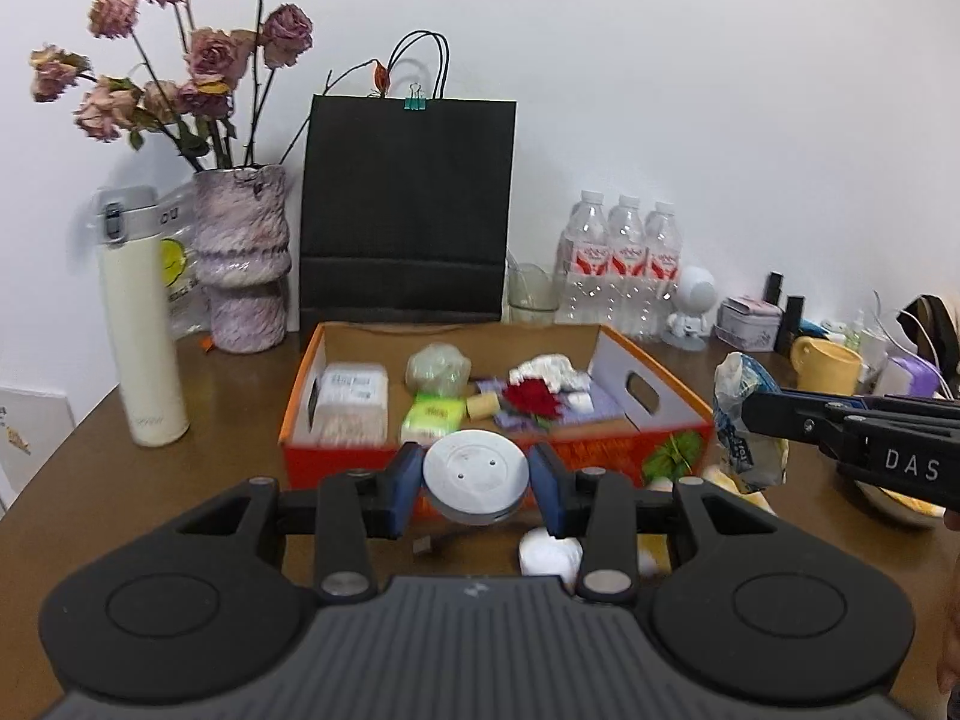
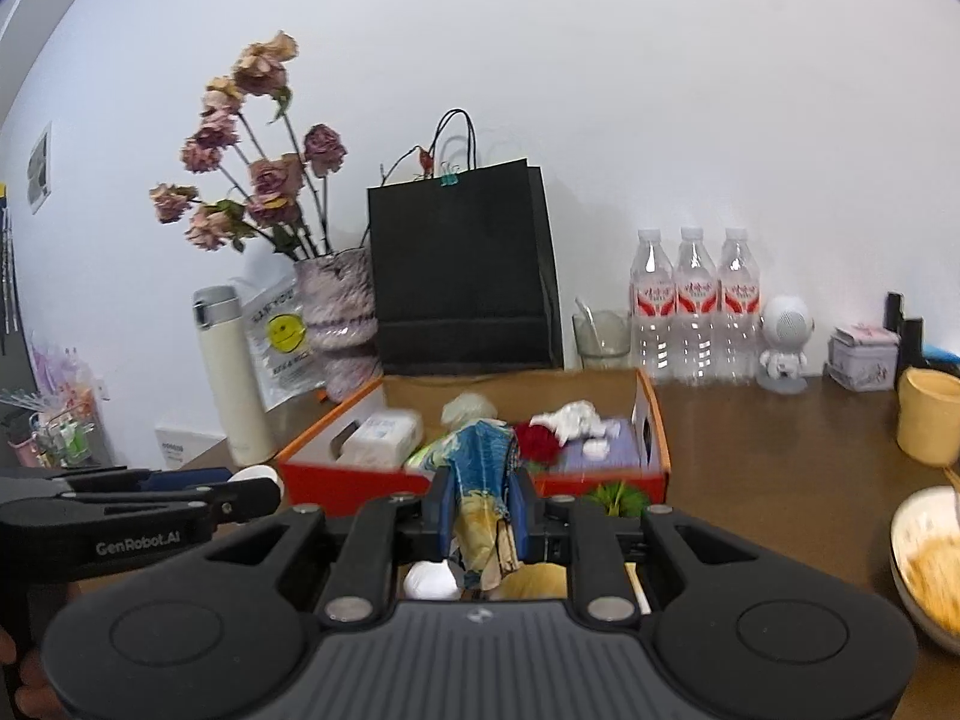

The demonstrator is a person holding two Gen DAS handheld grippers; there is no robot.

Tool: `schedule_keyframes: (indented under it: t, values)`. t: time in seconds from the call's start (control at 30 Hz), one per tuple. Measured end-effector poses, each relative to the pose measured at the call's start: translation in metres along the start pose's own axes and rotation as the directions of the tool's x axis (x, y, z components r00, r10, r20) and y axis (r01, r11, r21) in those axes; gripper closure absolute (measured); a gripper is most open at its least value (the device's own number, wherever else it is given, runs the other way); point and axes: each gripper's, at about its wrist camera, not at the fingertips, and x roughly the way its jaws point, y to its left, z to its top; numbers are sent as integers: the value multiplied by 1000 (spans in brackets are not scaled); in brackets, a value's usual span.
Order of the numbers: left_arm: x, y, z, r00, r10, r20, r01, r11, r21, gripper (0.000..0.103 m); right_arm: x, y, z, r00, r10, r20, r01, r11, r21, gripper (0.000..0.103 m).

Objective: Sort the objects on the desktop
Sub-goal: 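Release the white lid into the cardboard box while the right tool releases the packet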

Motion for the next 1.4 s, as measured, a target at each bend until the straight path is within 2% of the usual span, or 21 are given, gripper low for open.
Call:
schedule_keyframes:
  t: [0.1,0.27,0.43,0.57,0.67,0.77,0.87,0.97,1.03,1.07,1.1,1.17,1.3,1.37,1.4]
  values:
    - [33,6,15,1000,-7,-7,7,1000,-14,63,33,-10,17,1000,-22,-7,22,1000,-2,85]
    - [94,14,35,998,-35,-59,33,999,-31,63,94,-35,38,995,-69,-66,69,998,7,85]
    - [166,19,61,984,-51,-171,49,999,-15,63,163,-55,63,982,-84,-169,76,996,-51,85]
    - [222,26,67,954,-50,-295,36,998,-53,63,226,-77,78,942,-103,-319,96,995,-39,84]
    - [242,20,60,937,-27,-349,26,1000,-6,62,264,-81,79,897,-139,-420,125,990,-62,82]
    - [250,19,55,924,-29,-382,29,1000,-8,60,291,-80,74,856,-134,-500,116,991,-66,79]
    - [247,23,57,918,-56,-391,47,998,-35,50,304,-76,69,828,-168,-534,142,986,-91,71]
    - [240,25,65,923,-52,-382,44,999,-29,46,307,-78,71,813,-117,-571,122,992,-30,62]
    - [234,29,73,926,-42,-374,31,999,-36,39,302,-81,77,812,-92,-576,124,992,15,57]
    - [230,31,76,929,-34,-369,20,999,-42,30,297,-81,80,817,-75,-572,118,992,38,52]
    - [225,32,79,928,-22,-372,6,999,-44,27,293,-81,84,820,-59,-569,111,992,58,44]
    - [218,33,83,923,3,-386,-20,999,-41,23,281,-79,93,826,-41,-562,101,992,77,37]
    - [198,33,89,912,58,-406,-81,996,-41,13,260,-72,104,822,-40,-568,96,993,68,34]
    - [182,33,94,918,82,-389,-109,993,-47,4,247,-69,109,821,-47,-569,103,993,66,33]
    - [174,33,96,922,92,-377,-118,992,-47,3,241,-68,111,821,-45,-570,102,993,67,32]
